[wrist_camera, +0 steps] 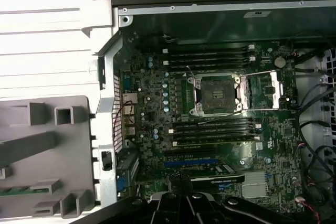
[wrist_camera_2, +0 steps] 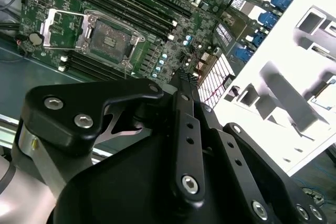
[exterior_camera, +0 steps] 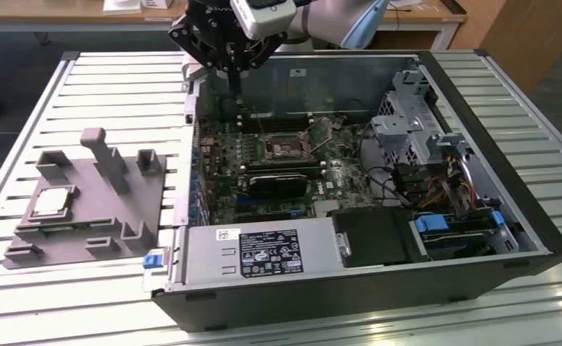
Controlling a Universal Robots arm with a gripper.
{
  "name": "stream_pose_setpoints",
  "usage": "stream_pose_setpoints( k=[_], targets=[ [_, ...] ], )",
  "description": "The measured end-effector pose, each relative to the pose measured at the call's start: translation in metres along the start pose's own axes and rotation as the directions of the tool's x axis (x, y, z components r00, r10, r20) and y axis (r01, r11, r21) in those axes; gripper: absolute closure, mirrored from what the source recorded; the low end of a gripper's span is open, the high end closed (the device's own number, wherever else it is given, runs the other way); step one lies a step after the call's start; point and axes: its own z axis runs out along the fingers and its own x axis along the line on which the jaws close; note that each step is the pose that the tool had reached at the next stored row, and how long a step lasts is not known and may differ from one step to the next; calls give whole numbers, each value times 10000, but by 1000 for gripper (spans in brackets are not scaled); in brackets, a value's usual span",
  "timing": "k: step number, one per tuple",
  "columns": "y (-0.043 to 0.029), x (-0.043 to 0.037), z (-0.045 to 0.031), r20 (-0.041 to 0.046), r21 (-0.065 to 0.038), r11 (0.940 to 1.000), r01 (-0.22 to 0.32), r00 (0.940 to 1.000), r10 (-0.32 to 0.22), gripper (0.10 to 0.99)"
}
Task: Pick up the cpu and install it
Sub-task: 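Reach for the cpu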
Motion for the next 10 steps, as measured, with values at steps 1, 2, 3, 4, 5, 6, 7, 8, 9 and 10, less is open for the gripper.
stream_pose_setpoints(
  k=[1, 2, 3, 4, 5, 6, 7, 8, 9, 10],
  targets=[
    [0, 5, 0, 0, 0, 10000, 0, 10000, 0, 980],
    [0, 10, -1, -1, 1, 10000, -1, 10000, 1, 980],
    [-1, 14, -1, -1, 1, 10000, 0, 10000, 0, 980],
    [-1, 19, -1, 0, 1, 10000, 0, 10000, 0, 980],
    [-2, 23, -1, 0, 0, 10000, 0, 10000, 0, 980],
    [-2, 29, -1, 0, 0, 10000, -1, 10000, 1, 980],
    [-2, 33, -1, 0, 0, 10000, -1, 10000, 1, 980],
    [-3, 38, -1, 0, 1, 10000, -1, 10000, 1, 980],
    [-3, 42, -1, 0, 1, 10000, -1, 10000, 1, 980],
    [-3, 46, -2, -1, 1, 10000, 0, 10000, 0, 980]
  ],
)
